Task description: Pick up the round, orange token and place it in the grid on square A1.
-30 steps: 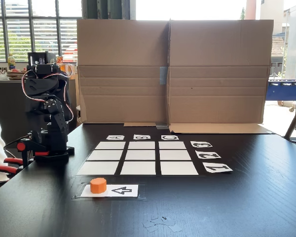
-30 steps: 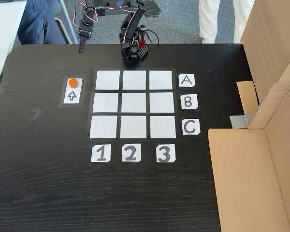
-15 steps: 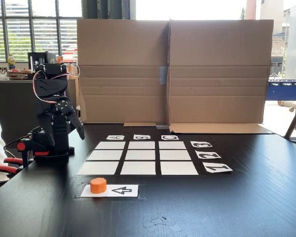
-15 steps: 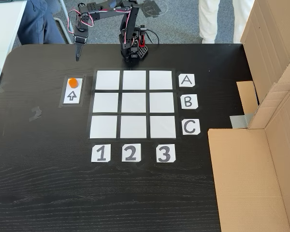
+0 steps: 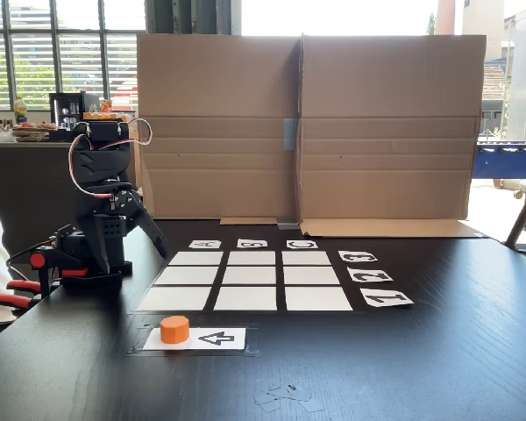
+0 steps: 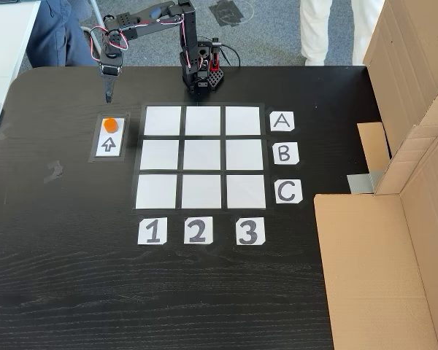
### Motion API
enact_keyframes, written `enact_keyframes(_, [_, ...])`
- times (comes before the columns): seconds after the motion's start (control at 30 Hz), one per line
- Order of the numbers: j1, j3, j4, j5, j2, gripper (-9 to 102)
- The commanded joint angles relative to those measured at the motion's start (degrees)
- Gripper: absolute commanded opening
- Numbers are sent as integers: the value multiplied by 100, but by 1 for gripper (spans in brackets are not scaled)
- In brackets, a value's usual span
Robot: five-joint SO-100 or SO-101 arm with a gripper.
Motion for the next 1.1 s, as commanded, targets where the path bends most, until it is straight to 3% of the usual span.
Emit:
enact_keyframes(0.0, [-79,-519,-62,53,-255,38])
enact_keyframes(1.07, [-791,-2250,-53,123,-2821,38])
